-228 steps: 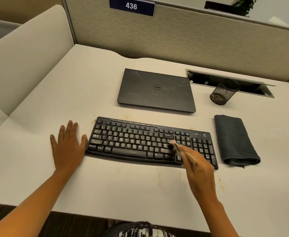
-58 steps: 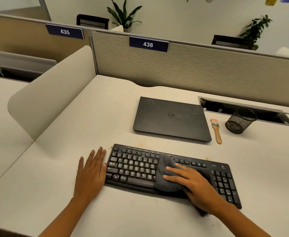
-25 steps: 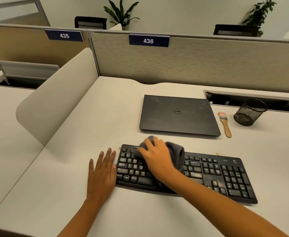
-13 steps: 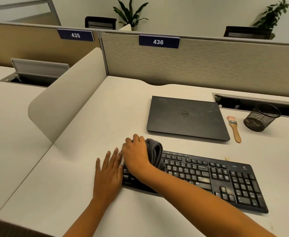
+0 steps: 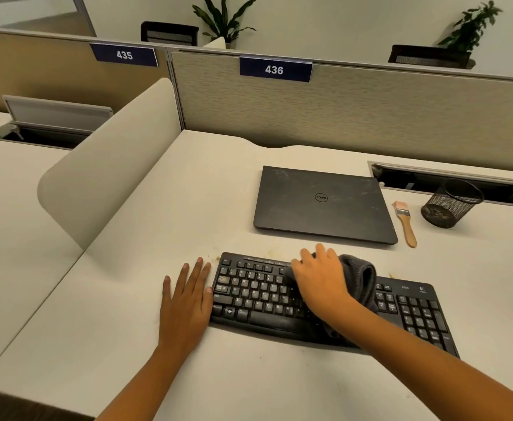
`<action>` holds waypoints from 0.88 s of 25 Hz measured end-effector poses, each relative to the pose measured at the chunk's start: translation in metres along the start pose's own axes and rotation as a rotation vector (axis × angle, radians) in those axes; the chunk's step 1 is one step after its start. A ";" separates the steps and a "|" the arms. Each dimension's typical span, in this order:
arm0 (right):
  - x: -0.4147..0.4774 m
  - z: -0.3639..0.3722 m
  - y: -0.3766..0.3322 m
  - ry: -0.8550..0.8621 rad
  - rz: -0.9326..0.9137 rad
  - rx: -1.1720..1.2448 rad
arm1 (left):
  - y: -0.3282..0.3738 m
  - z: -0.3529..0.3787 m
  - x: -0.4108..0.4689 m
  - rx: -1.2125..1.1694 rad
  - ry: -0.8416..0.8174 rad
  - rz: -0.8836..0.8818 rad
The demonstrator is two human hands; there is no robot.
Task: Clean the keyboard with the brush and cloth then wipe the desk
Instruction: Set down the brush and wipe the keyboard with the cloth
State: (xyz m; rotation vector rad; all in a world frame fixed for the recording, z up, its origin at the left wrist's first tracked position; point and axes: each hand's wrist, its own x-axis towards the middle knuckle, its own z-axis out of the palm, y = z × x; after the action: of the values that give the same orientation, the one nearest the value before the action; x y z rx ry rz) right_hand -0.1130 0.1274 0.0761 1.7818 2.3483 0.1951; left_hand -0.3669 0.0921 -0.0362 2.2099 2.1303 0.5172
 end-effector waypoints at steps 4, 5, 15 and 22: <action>-0.022 0.010 0.026 0.048 0.142 -0.040 | 0.000 -0.001 -0.001 -0.003 0.002 0.002; -0.023 0.010 0.022 0.070 0.156 -0.039 | 0.000 0.000 0.000 -0.005 0.002 0.002; 0.048 0.011 -0.118 0.341 -0.140 0.252 | -0.002 0.003 0.000 0.014 -0.022 0.008; 0.014 0.046 -0.058 0.438 -0.131 0.369 | -0.002 0.003 0.000 -0.005 -0.012 -0.012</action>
State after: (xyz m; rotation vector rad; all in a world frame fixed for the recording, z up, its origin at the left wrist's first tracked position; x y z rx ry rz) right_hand -0.1608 0.1248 0.0173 1.8844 2.9648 0.1525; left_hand -0.3679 0.0930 -0.0392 2.1904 2.1326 0.5075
